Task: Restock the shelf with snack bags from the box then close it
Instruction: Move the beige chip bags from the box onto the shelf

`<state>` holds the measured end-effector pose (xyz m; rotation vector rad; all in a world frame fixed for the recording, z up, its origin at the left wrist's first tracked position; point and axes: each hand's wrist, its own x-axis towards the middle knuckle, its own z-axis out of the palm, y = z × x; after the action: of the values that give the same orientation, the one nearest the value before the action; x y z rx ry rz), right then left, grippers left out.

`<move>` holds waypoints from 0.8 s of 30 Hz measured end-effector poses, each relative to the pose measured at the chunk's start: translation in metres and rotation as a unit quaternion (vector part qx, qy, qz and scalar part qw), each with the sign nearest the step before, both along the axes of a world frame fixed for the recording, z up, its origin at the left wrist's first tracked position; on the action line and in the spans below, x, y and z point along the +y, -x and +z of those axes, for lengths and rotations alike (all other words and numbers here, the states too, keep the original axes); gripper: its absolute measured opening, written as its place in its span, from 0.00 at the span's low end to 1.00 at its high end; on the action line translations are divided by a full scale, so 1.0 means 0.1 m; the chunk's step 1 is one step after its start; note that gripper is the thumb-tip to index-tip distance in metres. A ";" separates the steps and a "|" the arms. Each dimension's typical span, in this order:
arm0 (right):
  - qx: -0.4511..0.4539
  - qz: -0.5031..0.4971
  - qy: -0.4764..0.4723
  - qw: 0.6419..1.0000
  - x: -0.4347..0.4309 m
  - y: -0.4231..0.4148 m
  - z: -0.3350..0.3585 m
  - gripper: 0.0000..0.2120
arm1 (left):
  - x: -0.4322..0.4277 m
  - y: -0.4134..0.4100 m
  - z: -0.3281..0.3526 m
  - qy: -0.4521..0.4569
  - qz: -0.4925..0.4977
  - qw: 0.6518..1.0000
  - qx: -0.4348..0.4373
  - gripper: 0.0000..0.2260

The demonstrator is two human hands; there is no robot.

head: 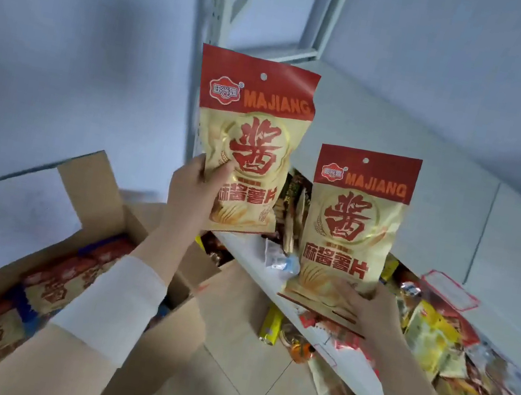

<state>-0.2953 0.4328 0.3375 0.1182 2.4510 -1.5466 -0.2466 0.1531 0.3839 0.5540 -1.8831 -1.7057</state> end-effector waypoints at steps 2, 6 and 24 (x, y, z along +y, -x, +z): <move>0.023 -0.034 0.003 0.999 0.41 0.04 0.13 0.11 | 0.36 0.21 0.17 0.008 -0.035 0.999 0.012 0.02; 0.048 -0.095 0.032 0.994 1.26 0.21 0.31 0.09 | 1.13 0.68 0.38 0.019 -0.098 0.995 0.015 0.10; 0.123 -0.282 0.099 0.946 3.86 1.66 0.54 0.10 | 4.16 2.87 0.43 0.031 -0.281 0.959 -0.008 0.06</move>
<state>-0.4618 0.8188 0.3912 0.6804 2.5633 -2.1456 -0.5335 0.5688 0.4269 -0.0071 -2.2393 -1.9677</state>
